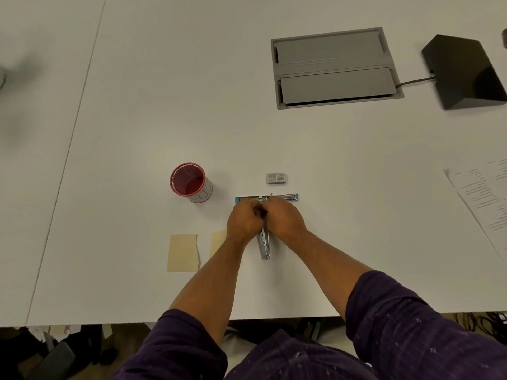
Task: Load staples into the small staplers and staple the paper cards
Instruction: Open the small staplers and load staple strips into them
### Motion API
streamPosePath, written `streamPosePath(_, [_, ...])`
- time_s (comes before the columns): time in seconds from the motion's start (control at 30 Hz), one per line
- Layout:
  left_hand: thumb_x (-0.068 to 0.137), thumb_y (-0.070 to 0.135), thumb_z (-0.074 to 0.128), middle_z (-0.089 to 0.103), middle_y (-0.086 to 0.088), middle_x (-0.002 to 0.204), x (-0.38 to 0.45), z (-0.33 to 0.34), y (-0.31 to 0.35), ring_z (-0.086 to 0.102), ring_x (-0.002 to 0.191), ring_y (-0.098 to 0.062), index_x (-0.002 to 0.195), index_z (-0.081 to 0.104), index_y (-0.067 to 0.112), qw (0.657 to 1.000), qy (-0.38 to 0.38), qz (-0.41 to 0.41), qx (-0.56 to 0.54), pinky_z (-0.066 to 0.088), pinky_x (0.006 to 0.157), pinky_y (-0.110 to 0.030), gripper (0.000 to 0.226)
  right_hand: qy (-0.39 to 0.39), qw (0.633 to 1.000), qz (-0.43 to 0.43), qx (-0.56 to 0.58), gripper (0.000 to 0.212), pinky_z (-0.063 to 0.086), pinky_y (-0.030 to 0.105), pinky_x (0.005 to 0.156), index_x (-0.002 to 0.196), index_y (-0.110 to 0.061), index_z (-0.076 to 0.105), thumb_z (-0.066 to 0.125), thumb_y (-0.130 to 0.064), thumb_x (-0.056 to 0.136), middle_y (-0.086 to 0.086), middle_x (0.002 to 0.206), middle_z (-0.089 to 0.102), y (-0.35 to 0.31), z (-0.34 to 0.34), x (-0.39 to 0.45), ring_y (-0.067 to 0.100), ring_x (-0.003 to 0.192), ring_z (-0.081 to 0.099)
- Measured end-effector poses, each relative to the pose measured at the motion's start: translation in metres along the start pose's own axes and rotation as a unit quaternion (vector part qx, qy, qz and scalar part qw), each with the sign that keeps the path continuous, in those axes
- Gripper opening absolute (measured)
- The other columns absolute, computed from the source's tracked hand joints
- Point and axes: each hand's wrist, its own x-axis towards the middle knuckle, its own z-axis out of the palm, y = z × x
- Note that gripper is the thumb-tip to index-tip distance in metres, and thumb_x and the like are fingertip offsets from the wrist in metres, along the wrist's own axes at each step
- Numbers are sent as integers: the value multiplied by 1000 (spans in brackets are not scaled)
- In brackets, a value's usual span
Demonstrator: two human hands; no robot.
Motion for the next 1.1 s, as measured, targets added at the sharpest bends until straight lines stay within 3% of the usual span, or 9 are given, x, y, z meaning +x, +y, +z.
streamPosePath(0.13, [71,8,54,70,9,74,-7,-4,3,64,68,-5,86,72,21,999,11,-15,-34,56,64,-25,26,25,999,-20,34,20,46,35,72,103,-14,69,56,-6,90,7,103,67,-2,-1,-5,25,97,61])
streamPosePath(0.2, [67,12,51,67,12,65,-12,-8,6,63,63,0,80,70,25,996,31,-17,-80,46,55,-10,26,35,998,-43,37,21,49,38,76,106,-13,69,61,-6,89,8,104,67,-7,-4,-8,26,99,61])
streamPosePath(0.27, [66,14,51,67,12,62,-15,-12,10,64,61,2,77,71,25,985,62,-46,-155,44,51,-7,25,56,995,-80,30,28,50,39,77,111,-11,69,67,-5,83,9,102,68,-14,-7,-9,28,96,62])
streamPosePath(0.5, [84,-1,57,72,-8,78,-20,-41,2,67,72,-21,89,74,6,922,195,-120,-312,60,72,-36,19,141,970,-199,23,19,59,40,70,101,-2,74,76,2,82,16,92,71,-56,-19,5,32,80,68])
streamPosePath(0.6, [83,-2,56,72,-7,78,-19,-61,0,66,70,-19,89,74,7,891,249,-120,-359,59,71,-36,20,150,959,-235,43,17,60,38,64,104,0,72,71,4,87,17,96,69,-78,-27,16,30,78,67])
streamPosePath(0.73, [86,1,57,75,1,79,-16,-87,-5,70,71,-13,91,77,13,875,310,-106,-356,59,70,-28,24,161,949,-246,118,13,60,36,68,103,3,69,61,6,93,16,106,64,-108,-36,31,27,81,67])
streamPosePath(0.87, [90,10,59,74,13,85,-13,-105,-11,69,82,-1,95,75,23,886,351,-93,-289,56,80,-19,22,144,947,-178,224,12,58,36,83,104,-4,71,64,0,94,8,106,68,-131,-37,45,19,94,66])
streamPosePath(1.0, [93,14,60,72,9,103,-16,-110,-18,66,97,-5,107,73,24,901,366,-71,-221,51,87,-16,21,107,955,-125,248,16,56,39,89,101,-9,75,64,-1,92,4,103,73,-144,-35,57,19,96,67])
streamPosePath(1.1, [93,14,61,69,3,103,-19,-106,-26,66,92,-12,104,73,19,914,364,-65,-166,55,84,-23,17,87,961,-94,244,15,57,37,88,99,-13,75,66,-4,91,0,101,73,-147,-31,63,16,93,67])
